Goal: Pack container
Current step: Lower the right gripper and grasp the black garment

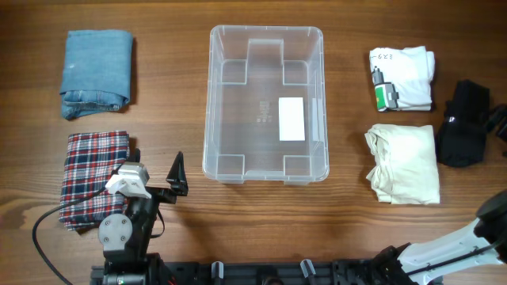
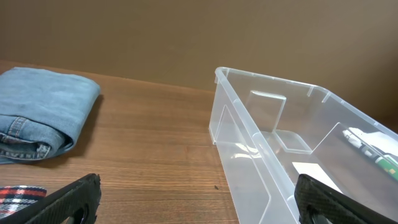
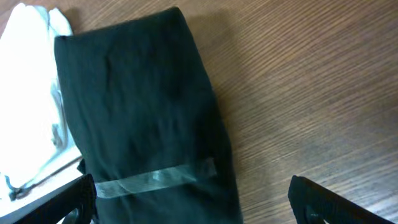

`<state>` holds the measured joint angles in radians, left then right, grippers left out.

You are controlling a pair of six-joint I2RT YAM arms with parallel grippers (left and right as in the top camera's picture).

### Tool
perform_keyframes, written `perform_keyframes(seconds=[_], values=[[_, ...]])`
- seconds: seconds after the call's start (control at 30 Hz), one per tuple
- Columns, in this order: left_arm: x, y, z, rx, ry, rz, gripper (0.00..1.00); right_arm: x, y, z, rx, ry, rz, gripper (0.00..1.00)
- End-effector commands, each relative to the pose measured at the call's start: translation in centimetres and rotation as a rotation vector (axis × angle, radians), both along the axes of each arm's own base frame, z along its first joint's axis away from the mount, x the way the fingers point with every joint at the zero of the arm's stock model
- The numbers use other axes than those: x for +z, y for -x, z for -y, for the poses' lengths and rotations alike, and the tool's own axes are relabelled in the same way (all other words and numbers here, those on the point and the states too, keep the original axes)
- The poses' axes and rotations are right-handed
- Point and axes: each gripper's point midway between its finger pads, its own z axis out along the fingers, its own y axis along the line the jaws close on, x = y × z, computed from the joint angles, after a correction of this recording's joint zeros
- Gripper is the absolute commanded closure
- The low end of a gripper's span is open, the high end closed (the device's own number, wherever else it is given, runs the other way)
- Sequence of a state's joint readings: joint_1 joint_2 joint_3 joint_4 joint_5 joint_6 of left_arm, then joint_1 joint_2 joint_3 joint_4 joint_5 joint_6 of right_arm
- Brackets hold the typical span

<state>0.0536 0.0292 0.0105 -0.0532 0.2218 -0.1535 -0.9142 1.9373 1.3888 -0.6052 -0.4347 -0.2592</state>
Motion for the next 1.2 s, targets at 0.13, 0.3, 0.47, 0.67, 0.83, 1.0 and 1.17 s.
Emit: perform_keyframes(seconds=[0.13,0.3,0.47,0.67,0.83,1.0,1.17], values=[[-0.3,0.0,-0.3,0.015,-0.019,-0.004,0.00,-3.9,-1.5,-2.2,0.147,-0.140,0.076,0.00],[-0.3,0.0,-0.3,0.015,-0.019,-0.004,0.00,-5.9,-1.6,-2.3,0.149,-0.168,0.069,0.00],[-0.3,0.0,-0.3,0.015,-0.020,-0.004,0.00,-6.0,-3.0,-3.3,0.190,-0.221,0.154,0.00],[-0.3,0.0,-0.3,0.015,-0.019,-0.004,0.00,-6.9,-3.3,-3.8,0.200,-0.240,0.148,0.00],[-0.3,0.0,-0.3,0.015,-0.019,-0.004,0.00,-7.4,-3.5,-4.4,0.209,-0.281,0.169,0.00],[-0.3,0.0,-0.3,0.015,-0.020,-0.004,0.00,-7.9,-3.5,-4.7,0.211,-0.302,0.173,0.01],[-0.3,0.0,-0.3,0.015,-0.019,-0.004,0.00,-8.0,-3.4,-4.8,0.207,-0.307,0.168,0.18]])
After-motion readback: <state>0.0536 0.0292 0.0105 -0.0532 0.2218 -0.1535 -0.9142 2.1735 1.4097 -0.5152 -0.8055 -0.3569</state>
